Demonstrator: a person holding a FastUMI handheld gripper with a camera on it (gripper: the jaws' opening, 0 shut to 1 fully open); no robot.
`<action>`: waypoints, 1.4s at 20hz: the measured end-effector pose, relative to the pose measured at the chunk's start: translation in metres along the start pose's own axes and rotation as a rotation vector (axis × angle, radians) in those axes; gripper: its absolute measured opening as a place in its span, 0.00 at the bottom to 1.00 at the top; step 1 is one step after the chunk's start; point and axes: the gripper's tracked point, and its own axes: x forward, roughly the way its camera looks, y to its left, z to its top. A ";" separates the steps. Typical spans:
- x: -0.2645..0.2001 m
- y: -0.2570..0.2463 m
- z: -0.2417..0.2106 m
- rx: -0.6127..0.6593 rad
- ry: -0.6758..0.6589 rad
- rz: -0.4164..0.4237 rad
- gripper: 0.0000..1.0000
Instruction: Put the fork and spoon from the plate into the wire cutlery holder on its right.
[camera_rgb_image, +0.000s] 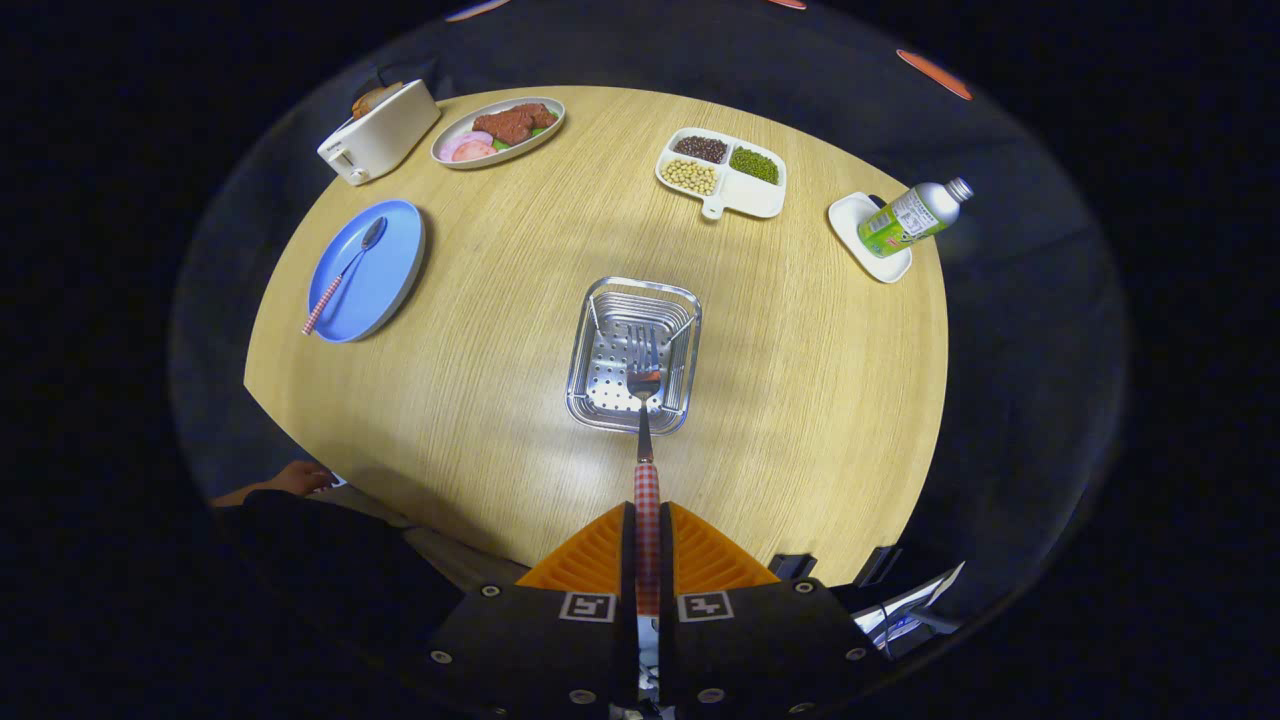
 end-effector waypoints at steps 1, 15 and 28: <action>0.002 -0.001 -0.003 0.001 0.041 0.009 0.08; 0.027 -0.003 0.038 0.024 0.190 0.068 0.09; 0.002 0.019 0.076 0.258 -0.006 0.137 0.21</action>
